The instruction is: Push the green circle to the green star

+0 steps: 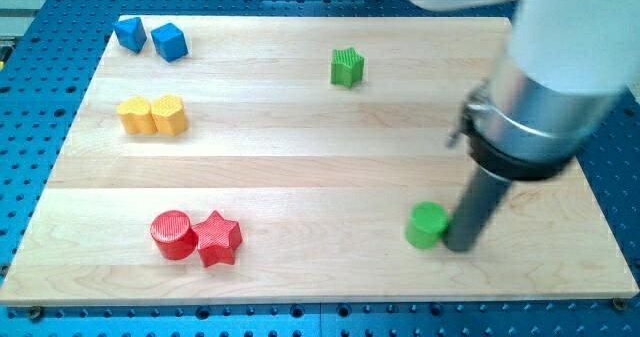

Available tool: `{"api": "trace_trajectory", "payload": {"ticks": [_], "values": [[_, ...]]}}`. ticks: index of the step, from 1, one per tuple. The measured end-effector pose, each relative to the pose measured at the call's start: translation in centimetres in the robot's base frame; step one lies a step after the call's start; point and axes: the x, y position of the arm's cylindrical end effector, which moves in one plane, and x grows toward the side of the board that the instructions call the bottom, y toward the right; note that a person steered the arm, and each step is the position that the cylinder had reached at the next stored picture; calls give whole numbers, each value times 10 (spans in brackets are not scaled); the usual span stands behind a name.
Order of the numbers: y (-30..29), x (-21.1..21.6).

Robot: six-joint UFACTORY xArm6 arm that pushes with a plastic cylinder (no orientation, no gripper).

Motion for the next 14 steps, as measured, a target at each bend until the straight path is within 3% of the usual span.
{"api": "trace_trajectory", "payload": {"ticks": [1,2,3,4,5,6,7,8,9,10,11,12,13,14], "values": [[-19,-53],[5,-15],[-14,7],[-86,-13],[-115,-59],[-116,-38],[-151,-50],[-122,-96],[-120,-93],[-158,-53],[-167,-107],[-84,-173],[-117,-142],[-54,-131]]}}
